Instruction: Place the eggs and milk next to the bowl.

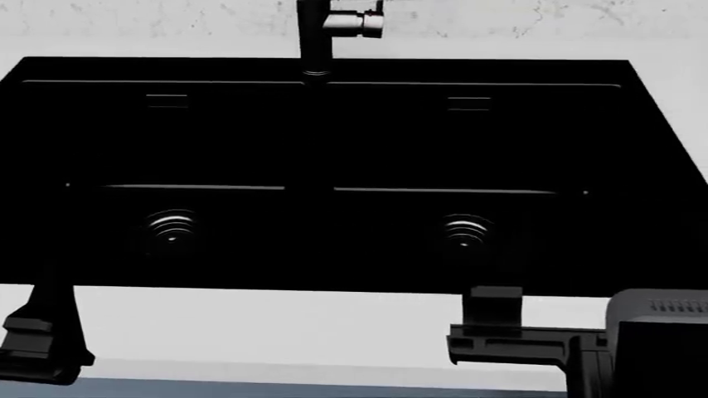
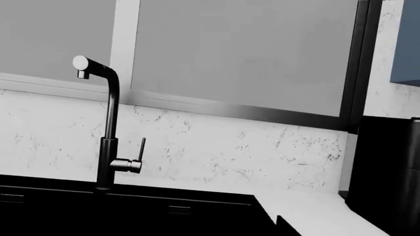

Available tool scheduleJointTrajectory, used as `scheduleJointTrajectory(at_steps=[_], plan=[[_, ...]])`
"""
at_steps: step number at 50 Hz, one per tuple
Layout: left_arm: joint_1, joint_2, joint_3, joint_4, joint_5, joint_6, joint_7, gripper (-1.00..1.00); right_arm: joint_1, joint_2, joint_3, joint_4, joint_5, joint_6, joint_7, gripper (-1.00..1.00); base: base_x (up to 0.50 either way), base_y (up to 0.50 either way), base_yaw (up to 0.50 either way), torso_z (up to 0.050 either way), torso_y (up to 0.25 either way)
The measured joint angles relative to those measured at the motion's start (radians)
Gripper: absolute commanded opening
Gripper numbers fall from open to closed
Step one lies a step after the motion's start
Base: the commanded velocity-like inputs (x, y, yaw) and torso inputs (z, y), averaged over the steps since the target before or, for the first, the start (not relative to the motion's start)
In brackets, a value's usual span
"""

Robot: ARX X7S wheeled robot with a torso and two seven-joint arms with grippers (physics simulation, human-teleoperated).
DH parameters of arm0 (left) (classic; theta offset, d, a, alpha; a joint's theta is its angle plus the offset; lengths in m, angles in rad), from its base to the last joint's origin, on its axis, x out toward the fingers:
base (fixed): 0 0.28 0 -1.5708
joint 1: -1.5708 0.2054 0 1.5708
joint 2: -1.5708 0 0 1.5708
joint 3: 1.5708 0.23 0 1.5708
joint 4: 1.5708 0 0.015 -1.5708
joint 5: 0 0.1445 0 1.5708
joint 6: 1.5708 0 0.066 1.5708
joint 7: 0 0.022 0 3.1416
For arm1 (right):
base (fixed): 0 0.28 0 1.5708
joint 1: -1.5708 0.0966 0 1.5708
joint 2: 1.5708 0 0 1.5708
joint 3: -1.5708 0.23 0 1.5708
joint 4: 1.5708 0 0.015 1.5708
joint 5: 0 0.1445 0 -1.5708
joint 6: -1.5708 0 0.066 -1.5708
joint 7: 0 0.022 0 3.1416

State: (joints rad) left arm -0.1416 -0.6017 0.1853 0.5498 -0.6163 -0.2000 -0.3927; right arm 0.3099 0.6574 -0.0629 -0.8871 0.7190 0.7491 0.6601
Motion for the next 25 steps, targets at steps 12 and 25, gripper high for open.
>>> scheduleJointTrajectory(at_steps=[12, 25], plan=[[0.005, -0.001, 0.002, -0.001, 0.008, 0.009, 0.001, 1.0, -0.003, 0.002, -0.005, 0.004, -0.001, -0.007, -0.002, 1.0, 0.0, -0.5, 0.0, 0.0, 0.0], [0.0, -0.001, 0.009, -0.002, 0.015, 0.009, 0.002, 1.0, -0.008, 0.007, -0.006, 0.004, 0.002, -0.013, -0.003, 1.0, 0.0, -0.5, 0.0, 0.0, 0.0]])
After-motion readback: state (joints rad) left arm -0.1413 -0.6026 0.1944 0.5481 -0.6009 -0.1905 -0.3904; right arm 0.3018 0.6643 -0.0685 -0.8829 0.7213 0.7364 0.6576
